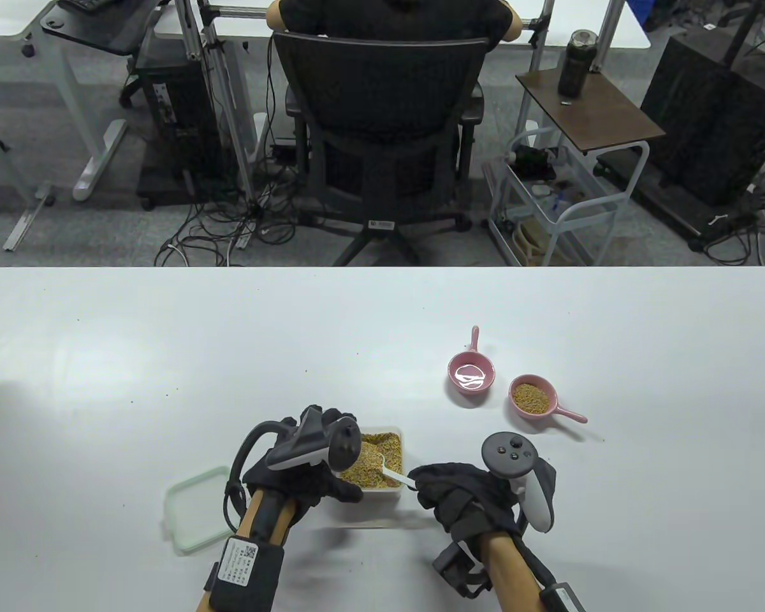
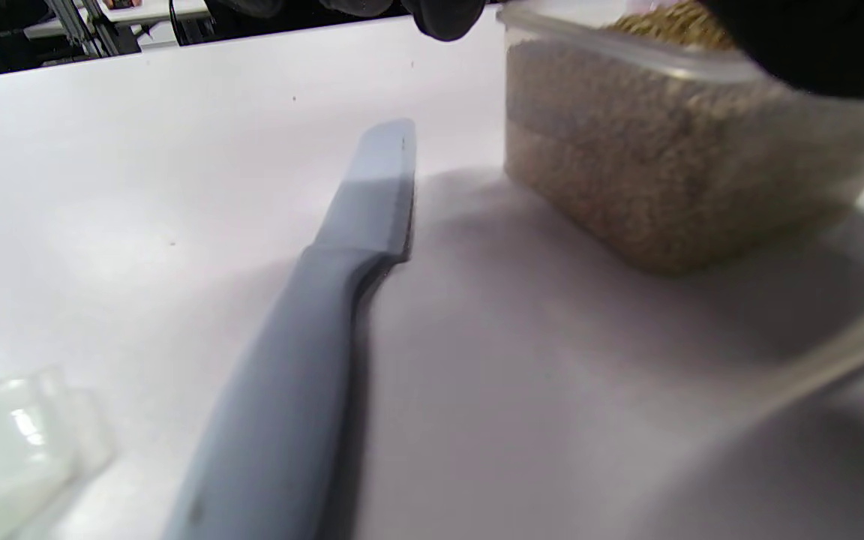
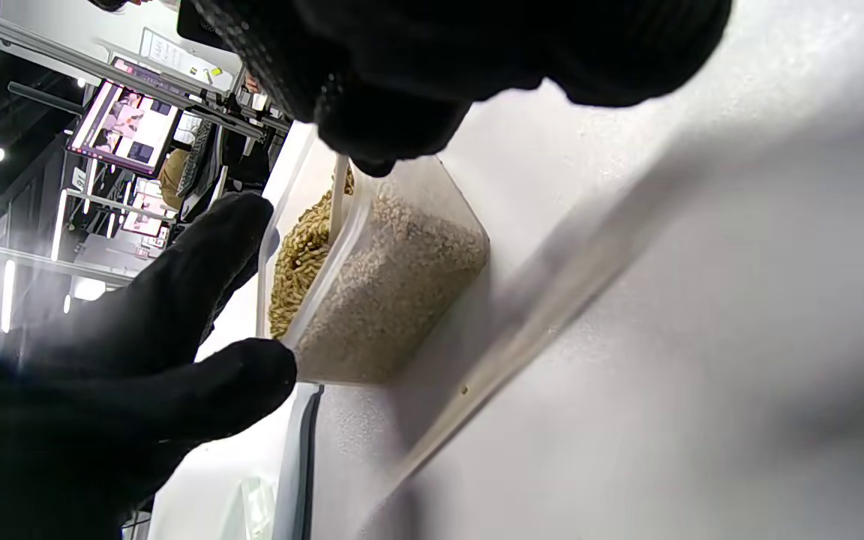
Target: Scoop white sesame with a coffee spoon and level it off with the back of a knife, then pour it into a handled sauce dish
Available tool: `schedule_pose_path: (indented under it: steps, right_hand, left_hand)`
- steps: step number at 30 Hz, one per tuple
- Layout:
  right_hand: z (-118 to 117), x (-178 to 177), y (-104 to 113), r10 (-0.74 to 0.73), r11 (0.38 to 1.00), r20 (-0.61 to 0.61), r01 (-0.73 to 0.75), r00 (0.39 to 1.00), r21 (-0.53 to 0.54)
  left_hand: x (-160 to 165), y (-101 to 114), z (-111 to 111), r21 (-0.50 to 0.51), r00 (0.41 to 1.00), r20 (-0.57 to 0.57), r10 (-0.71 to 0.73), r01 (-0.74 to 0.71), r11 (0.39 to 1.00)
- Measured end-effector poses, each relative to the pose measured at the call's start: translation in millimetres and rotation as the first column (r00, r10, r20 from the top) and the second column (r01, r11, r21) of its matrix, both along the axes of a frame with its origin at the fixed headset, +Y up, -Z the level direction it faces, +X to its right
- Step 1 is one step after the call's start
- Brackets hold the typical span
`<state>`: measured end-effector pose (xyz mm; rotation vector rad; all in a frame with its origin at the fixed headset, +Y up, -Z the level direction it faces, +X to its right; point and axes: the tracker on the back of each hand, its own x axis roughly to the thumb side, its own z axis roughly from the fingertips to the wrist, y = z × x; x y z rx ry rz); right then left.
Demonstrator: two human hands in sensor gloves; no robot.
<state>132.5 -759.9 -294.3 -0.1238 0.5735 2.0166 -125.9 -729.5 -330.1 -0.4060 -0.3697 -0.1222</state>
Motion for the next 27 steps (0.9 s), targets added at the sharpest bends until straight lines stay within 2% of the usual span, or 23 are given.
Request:
schedule_pose_path:
  steps: [4,9,11,14,19,27]
  right_hand:
    - [1,4,3,-0.028,0.999,0.015,0.027,1.000,0.020]
    - [3,8,6,-0.068,0.997,0.018,0.067,0.998,0.038]
    - [4,10,7,-0.077,0.996,0.019,0.076,0.997,0.045]
    - [5,11,8,-0.088,0.995,0.021,0.087,0.996,0.051]
    - [6,12,8,-0.089,0.995,0.023,0.088,0.996,0.050]
    - [6,13,7,-0.086,0.995,0.023,0.084,0.996,0.055]
  left_hand:
    - [-15,11,16,0.134,0.994,-0.058,0.092,-0.083,0.987]
    - [-43,24,41,0.266,0.977,-0.156,0.142,-0.097,0.959]
    - [-50,22,49,0.306,0.969,-0.194,0.154,-0.090,0.948]
    - [-57,7,53,0.337,0.955,-0.276,0.107,-0.008,0.942]
    - [-56,-12,48,0.228,0.934,-0.357,-0.021,0.109,0.967]
    - [-45,-28,41,0.171,0.905,-0.381,-0.190,0.271,0.947]
